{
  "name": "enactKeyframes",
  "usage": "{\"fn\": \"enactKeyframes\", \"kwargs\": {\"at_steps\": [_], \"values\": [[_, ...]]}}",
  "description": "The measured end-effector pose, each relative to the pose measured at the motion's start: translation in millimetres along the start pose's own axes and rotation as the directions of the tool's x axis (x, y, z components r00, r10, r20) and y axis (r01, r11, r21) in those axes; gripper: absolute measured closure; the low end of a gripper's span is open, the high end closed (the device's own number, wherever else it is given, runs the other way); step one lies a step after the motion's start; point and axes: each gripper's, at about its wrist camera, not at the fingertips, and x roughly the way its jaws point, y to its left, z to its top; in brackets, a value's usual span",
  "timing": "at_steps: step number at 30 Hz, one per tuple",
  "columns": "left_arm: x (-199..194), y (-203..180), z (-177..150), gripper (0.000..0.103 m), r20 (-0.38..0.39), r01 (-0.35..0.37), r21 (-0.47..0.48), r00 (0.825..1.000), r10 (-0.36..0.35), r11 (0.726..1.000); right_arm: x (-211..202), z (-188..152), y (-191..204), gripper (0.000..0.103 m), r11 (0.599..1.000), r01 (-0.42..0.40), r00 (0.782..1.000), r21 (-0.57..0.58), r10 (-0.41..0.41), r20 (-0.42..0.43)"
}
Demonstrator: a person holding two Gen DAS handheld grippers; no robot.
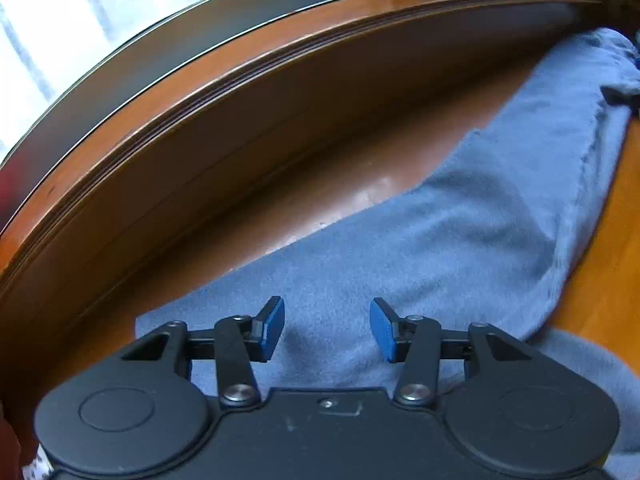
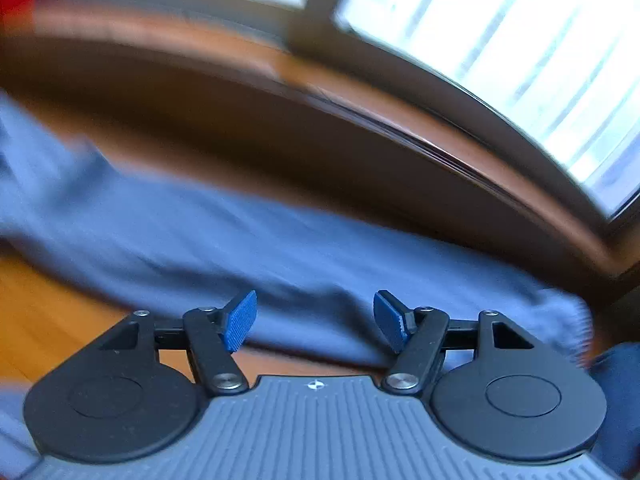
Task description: Fold clothes
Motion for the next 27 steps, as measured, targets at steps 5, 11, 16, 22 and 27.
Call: {"fn": "enactKeyframes", "kwargs": {"at_steps": [5,11,16,22,27], "values": [[6.2,-16.1,13.4,0.051,-0.055,-0.118,-0.027,0.992,0.116,0.993,44.6,-6.4,-45.5,0.038,0.983,-0.072,0.994,-0.169,0.057,-0.088],[17.5,-30.5,32.5,0.050,-0.121,-0.259,-0.139,0.962,0.243,0.956,36.9,-22.4,-83.7,0.100,0.961,-0.205,0.978,-0.188,0.192,-0.087],[22.6,-30.2,40.3,0.043,-0.164,-0.323,-0.214,0.942,0.292,0.922,-15.5,-86.9,-81.6,0.098,0.892,-0.345,0.935,-0.292,0.298,-0.192],[10.6,-29.7,29.8,0.041,-0.213,-0.393,-0.237,0.913,0.347,0.889,-56.6,-94.1,-108.8,0.059,0.881,-0.394,0.914,-0.262,0.406,-0.008],[6.3,-37.3,23.6,0.041,-0.242,-0.443,-0.208,0.887,0.393,0.872,8.2,-72.5,-184.8,0.044,0.964,-0.264,0.960,0.037,0.259,0.108]]}}
